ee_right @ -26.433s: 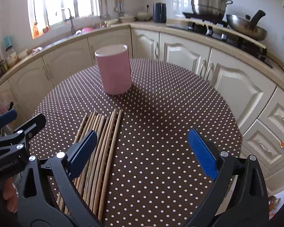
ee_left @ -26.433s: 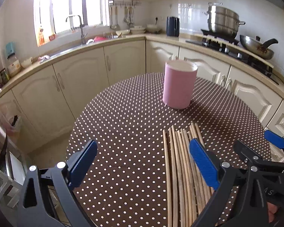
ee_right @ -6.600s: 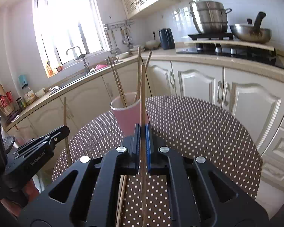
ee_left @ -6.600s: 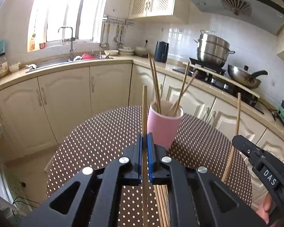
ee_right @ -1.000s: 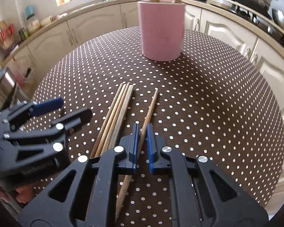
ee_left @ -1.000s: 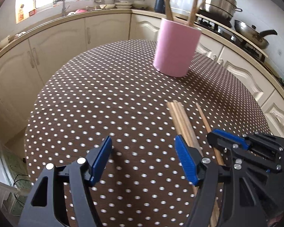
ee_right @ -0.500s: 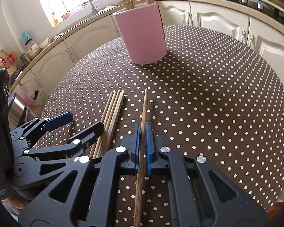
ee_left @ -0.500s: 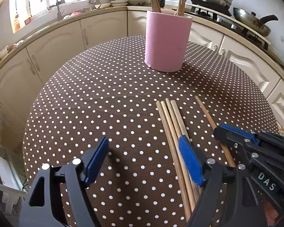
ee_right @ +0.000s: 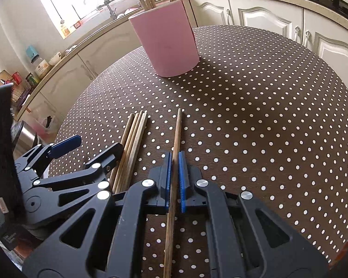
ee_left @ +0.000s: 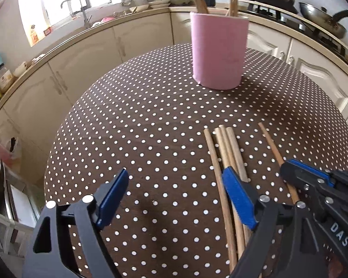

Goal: Organize utensils
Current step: 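Raise both held chopsticks upright and lower them into the pink cup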

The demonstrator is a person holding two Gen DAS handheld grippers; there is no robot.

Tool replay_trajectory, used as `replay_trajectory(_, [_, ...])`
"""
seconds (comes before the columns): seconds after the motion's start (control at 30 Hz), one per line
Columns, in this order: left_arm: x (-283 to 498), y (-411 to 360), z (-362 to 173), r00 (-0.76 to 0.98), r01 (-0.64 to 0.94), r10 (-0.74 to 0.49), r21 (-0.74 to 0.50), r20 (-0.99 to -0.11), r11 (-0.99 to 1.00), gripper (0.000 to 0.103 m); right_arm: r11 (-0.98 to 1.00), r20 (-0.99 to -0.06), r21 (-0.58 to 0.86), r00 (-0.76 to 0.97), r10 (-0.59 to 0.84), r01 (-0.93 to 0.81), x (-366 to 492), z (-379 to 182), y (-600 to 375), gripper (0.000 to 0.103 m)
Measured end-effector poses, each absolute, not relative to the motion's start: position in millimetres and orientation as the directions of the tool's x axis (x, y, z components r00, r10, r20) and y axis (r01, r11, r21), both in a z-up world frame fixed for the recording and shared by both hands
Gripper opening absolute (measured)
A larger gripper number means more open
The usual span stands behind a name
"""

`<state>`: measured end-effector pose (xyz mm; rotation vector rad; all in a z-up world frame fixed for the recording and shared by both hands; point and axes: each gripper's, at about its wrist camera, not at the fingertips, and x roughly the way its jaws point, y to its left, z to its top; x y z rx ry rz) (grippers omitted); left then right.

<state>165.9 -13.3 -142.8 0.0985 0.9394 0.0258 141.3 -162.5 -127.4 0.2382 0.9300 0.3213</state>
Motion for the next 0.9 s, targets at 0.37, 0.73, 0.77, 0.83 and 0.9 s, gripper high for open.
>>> replay_trajectory(0.37, [168,8,-135,0.623,0.014,-0.041,-0.041,-0.781,0.999,0.006,0.936,-0.724,0.314,0.598,0.343,-0.157,134,-119,-161,0.006])
replay_trajectory(0.73, [146,22,-119,0.688,0.045,-0.113,-0.113,-0.717,0.993,0.006,0.946,-0.692,0.294,0.652,0.311,-0.139,123,-97,-162,0.006])
replay_trajectory(0.77, [144,23,-116,0.695,0.047,-0.120,-0.122,-0.709,0.991,0.006,0.948,-0.685,0.286,0.662,0.303,-0.137,121,-93,-163,0.006])
replay_trajectory(0.83, [139,25,-109,0.712,0.053,-0.129,-0.131,-0.690,0.990,0.006,0.951,-0.674,0.279,0.678,0.293,-0.134,119,-87,-164,0.006])
replay_trajectory(0.9, [136,26,-99,0.734,0.060,-0.139,-0.141,-0.665,0.988,0.006,0.952,-0.659,0.276,0.695,0.287,-0.132,118,-80,-167,0.006])
